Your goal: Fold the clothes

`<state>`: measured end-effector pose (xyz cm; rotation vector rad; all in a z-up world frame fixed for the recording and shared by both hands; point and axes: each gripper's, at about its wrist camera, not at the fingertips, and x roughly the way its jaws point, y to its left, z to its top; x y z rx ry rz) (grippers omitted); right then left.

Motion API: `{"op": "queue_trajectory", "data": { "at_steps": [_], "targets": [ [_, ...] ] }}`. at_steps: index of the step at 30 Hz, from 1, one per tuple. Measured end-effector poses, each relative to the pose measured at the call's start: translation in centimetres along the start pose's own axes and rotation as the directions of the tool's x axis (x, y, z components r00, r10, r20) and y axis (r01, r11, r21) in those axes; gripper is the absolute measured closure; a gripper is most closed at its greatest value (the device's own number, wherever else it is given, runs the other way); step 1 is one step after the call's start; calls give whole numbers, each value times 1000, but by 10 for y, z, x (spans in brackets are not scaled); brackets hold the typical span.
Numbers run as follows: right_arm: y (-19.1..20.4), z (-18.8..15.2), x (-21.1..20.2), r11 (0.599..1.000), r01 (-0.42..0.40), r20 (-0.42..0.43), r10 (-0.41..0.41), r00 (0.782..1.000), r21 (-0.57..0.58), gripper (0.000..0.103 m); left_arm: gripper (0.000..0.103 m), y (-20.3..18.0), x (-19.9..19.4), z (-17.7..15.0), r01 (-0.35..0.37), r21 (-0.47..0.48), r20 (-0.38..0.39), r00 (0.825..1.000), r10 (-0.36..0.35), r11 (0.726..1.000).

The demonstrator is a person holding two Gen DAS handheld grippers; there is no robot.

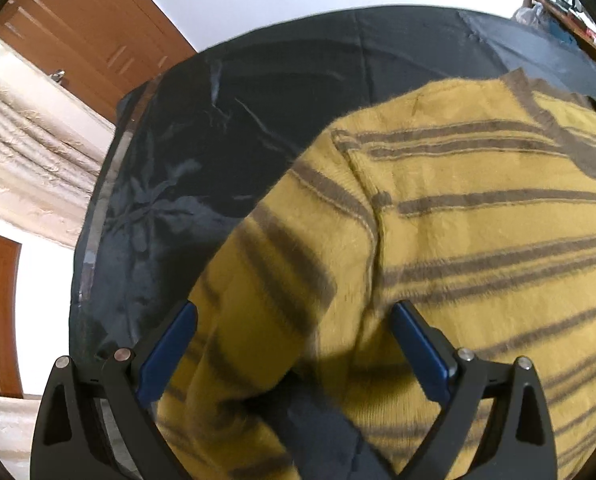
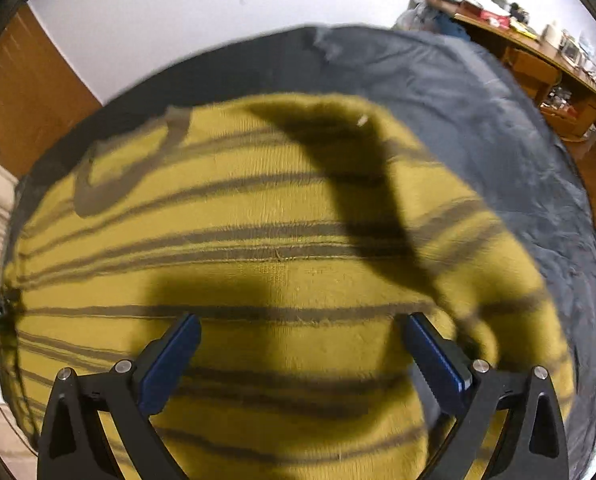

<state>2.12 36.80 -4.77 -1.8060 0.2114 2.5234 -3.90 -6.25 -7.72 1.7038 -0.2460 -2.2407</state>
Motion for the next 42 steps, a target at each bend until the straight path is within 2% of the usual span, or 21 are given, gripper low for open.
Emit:
{"op": "queue_trajectory", "data": {
  "at_steps": [4,16,22,28,31,33,36,40,42],
  "targets": [
    [0,12,24,993,94,-22,-96,995,-66,0,4,0,13,9,12,-4,-10,1000,-12,1000],
    [-21,54,35,989,145,28,-145,989,24,0,0,-6,26,43,35,-19,53,998,-34,999],
    [-24,60,36,988,148,36,-149,988,38,0,0,-4,19,40,28,-13,35,999,-27,1000],
    [-13,57,41,991,134,8,-134,991,-19,0,0,1,-17,-1,81,5,66,995,-81,997],
    [-4,45,29,981,176,7,-176,984,-79,0,0,5,-34,-34,102,7,62,993,-102,995],
    [6,32,16,974,186,36,-183,983,-133,0,0,10,-38,-51,116,-3,49,992,-116,993],
    [21,6,-4,968,157,60,-148,987,-194,0,0,14,-42,-82,128,-18,14,992,-128,992],
    [38,-31,-16,958,109,57,-98,994,-264,0,0,19,-41,-121,117,-57,-25,993,-119,991],
    [44,-53,-15,945,106,39,-99,994,-309,0,0,21,-36,-135,117,-81,-48,991,-121,990]
  ]
}}
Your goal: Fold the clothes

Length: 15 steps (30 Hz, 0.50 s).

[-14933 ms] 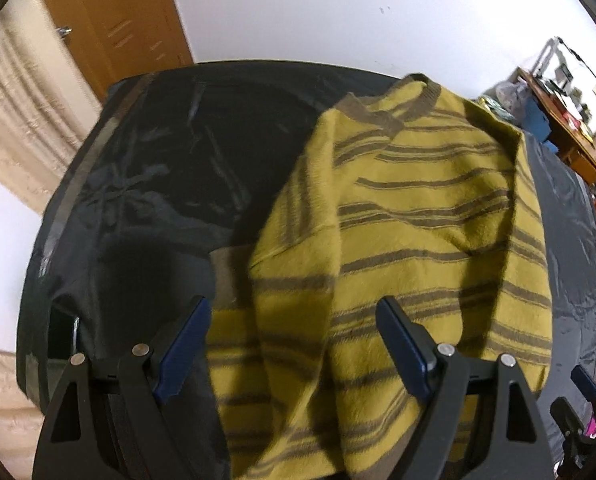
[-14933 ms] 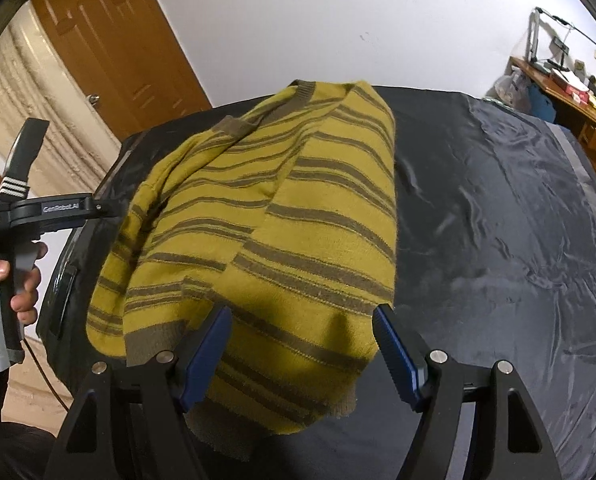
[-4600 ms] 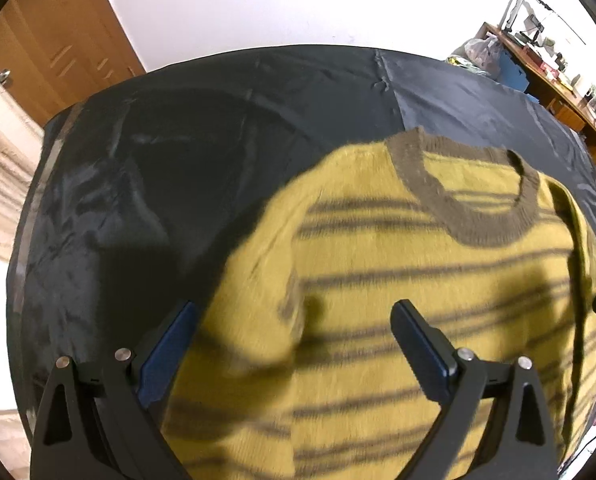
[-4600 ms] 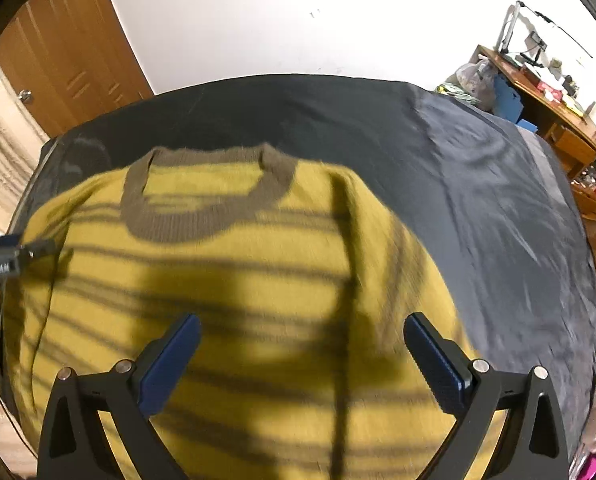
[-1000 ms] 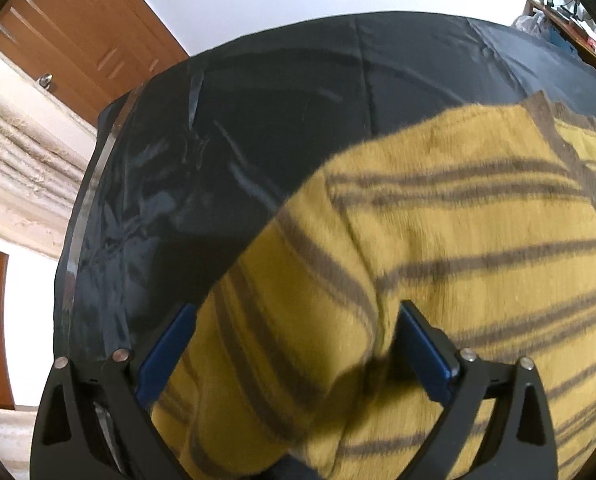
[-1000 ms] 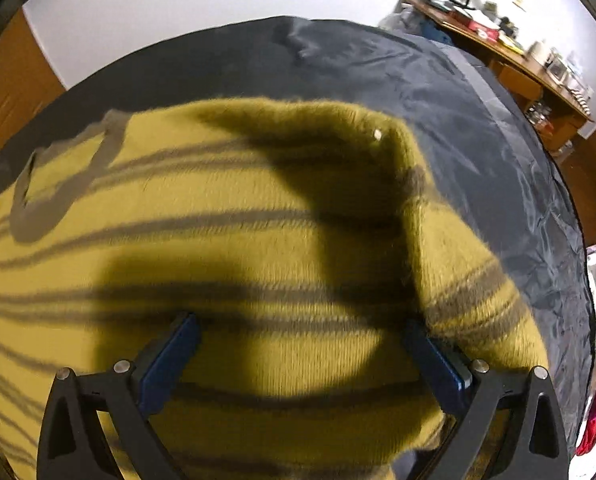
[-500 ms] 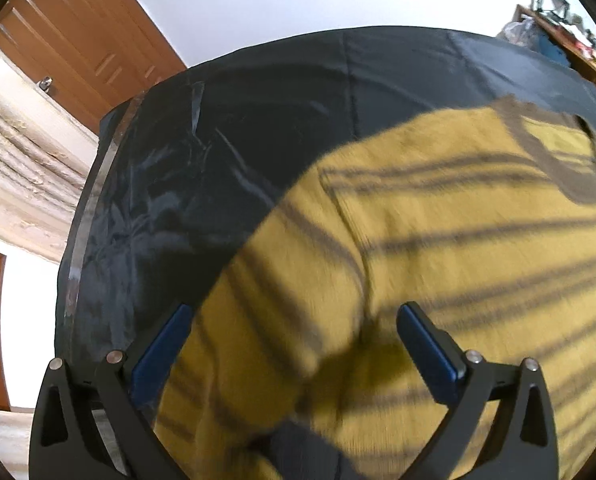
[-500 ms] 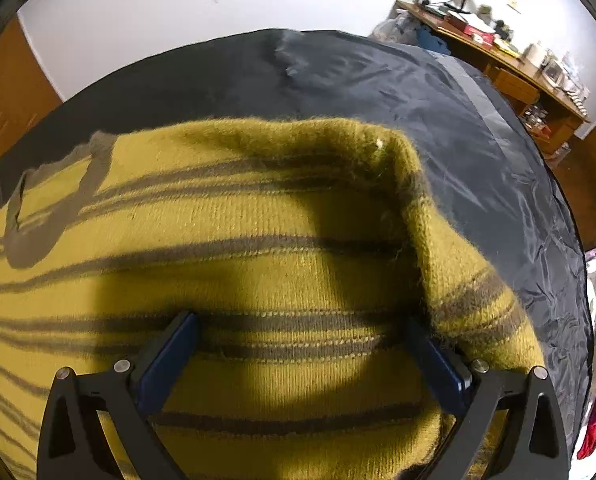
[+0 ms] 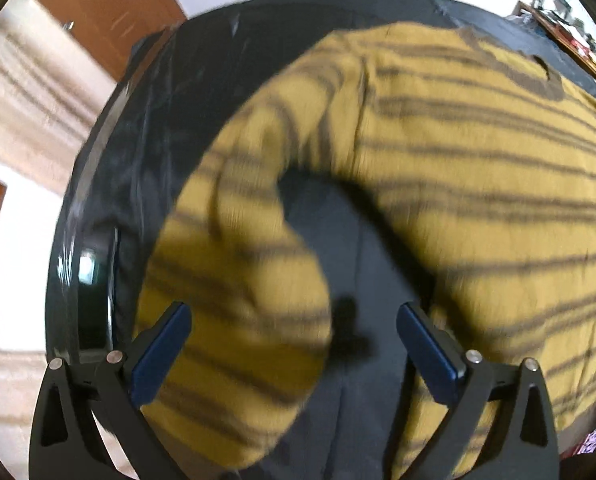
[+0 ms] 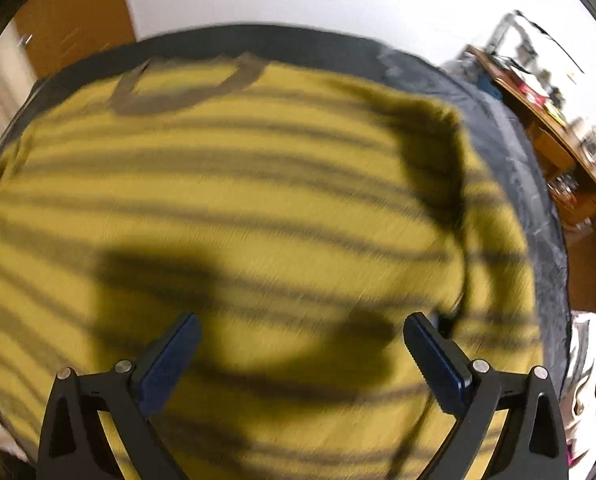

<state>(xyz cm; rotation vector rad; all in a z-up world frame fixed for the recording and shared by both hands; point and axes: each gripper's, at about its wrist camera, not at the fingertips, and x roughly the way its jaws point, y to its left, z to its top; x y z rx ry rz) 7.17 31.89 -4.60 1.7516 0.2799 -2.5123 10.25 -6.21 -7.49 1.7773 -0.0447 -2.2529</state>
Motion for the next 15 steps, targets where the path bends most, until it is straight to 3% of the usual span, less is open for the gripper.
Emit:
{"op": "queue_trajectory", "data": {
  "at_steps": [3,11,15],
  "targets": [
    [20,-19,-2,999,-7,-18,6,1000,-43,0,0,-5,1,-21,28,-4,-7,1000,-28,1000],
    [38,-41,-19,996,-40,4,41,999,-77,0,0,-39,-6,-38,90,72,36,995,-92,993],
    [45,-52,-24,994,-40,8,41,999,-98,0,0,-51,4,-45,51,95,20,998,-53,994]
  ]
}}
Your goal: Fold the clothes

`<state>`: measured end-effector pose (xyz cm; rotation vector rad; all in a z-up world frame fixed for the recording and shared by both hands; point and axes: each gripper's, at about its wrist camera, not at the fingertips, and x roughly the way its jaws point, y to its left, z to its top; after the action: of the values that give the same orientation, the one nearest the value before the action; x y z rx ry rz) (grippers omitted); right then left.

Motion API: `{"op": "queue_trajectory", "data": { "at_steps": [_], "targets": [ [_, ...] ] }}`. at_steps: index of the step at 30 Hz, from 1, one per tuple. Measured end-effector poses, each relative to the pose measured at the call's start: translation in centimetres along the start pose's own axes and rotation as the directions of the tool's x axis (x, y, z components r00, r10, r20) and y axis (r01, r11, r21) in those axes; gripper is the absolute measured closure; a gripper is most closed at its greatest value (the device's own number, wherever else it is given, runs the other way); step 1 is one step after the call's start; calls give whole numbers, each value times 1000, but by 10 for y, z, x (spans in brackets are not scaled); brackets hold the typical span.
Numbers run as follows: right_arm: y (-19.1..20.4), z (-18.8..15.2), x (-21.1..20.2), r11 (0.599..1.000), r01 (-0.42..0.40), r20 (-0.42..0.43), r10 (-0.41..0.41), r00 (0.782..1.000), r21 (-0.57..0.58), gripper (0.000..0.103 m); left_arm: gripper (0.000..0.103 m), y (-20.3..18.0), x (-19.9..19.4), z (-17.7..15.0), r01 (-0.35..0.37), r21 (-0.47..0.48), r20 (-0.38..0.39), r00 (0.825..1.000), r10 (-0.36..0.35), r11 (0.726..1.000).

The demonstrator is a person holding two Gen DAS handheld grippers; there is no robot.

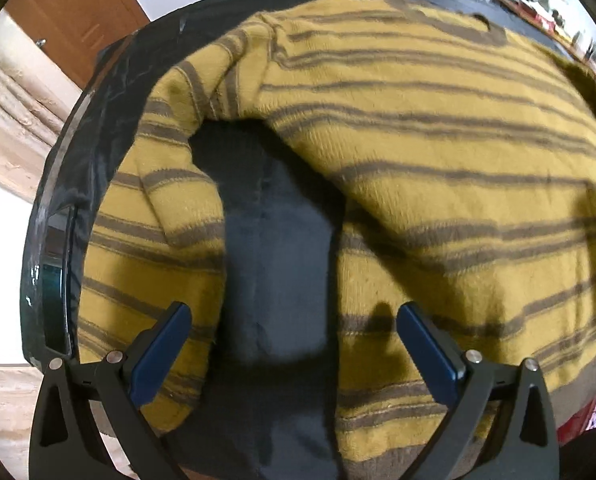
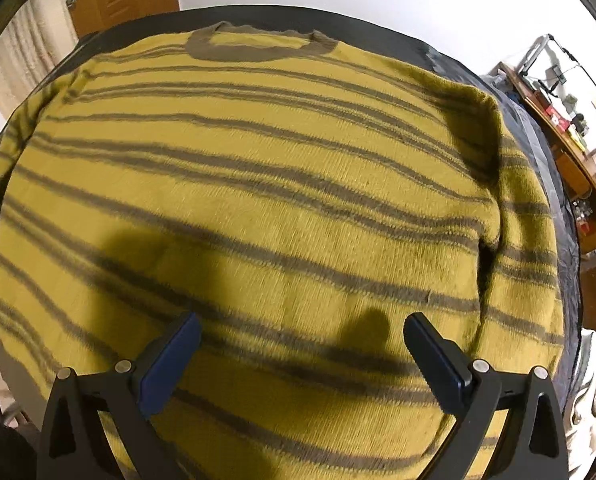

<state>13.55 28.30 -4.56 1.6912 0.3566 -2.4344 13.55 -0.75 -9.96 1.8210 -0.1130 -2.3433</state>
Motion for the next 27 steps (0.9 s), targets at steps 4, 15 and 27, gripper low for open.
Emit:
{"op": "queue_trajectory", "data": {
  "at_steps": [4,15,27],
  "targets": [
    [0,-15,-1,1000,1,-8,-1,1000,2,0,0,10,10,-5,18,-72,-35,999,-20,997],
    [-16,-41,9,996,-30,-7,31,999,90,0,0,32,8,-35,-78,-108,-81,994,70,991],
    [-17,-64,3,991,-52,23,50,998,121,0,0,28,12,-30,-101,-110,-76,993,93,989]
  ]
}}
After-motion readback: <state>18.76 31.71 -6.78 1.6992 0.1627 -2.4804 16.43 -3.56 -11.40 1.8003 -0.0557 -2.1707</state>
